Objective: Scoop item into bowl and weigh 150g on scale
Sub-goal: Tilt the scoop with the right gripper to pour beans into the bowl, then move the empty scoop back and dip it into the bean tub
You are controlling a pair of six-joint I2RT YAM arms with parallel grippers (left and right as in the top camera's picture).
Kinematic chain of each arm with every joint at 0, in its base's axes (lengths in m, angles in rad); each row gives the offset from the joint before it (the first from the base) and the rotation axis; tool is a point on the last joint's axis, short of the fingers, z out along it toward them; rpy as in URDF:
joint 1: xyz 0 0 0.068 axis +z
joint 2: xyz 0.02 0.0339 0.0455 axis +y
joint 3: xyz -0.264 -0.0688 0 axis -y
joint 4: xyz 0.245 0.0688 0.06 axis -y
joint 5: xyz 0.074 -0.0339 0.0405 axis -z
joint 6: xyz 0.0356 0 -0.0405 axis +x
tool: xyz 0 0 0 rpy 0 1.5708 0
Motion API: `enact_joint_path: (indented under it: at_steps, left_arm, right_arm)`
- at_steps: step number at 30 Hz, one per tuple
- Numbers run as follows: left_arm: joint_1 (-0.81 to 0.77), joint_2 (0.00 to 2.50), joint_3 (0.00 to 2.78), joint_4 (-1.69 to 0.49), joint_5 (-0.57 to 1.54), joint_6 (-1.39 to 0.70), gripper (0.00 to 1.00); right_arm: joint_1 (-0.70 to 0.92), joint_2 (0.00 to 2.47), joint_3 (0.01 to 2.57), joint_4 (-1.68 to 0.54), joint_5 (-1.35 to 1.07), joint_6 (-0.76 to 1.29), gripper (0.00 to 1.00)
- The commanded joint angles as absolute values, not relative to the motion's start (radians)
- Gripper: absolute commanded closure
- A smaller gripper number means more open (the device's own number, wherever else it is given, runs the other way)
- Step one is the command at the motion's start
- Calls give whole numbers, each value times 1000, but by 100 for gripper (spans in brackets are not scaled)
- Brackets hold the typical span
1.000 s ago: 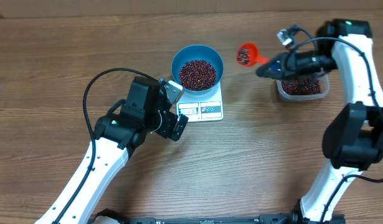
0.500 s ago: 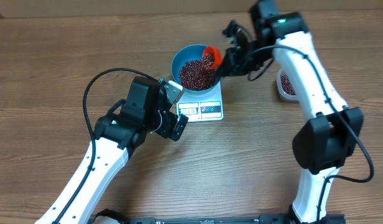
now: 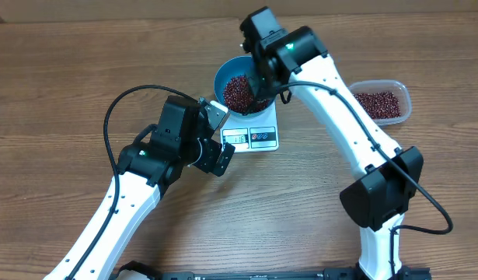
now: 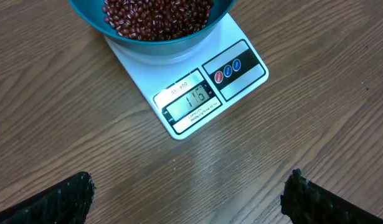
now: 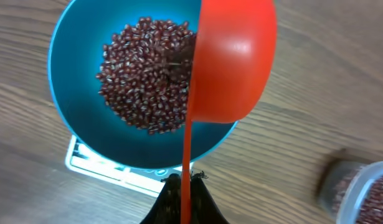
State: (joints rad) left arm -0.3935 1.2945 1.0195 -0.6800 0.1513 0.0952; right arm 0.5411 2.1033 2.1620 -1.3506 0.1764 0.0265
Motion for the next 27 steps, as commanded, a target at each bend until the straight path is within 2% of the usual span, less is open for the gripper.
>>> enact_joint_path:
  at_steps: [1,9,15,22,27]
  left_arm:
    - [-400,1302,1016,-676,146,89,0]
    - [-400,1302,1016,-676,146,89,1]
    - [-400,1302,1016,-676,146,89,1]
    - [-400,1302,1016,-676,146,89,0]
    - [-400,1302,1016,-676,146,89,0]
  right_arm:
    - [570,2096,2194,-1351,304,38,96]
    - [590,2096,2194,-1366,336,38,96]
    - [557,2074,2195,-1365,202,37,96]
    - [415,1972,2195,-1367,-75,-9,96]
    - [240,1884,2195,-1435,-99,-8,96]
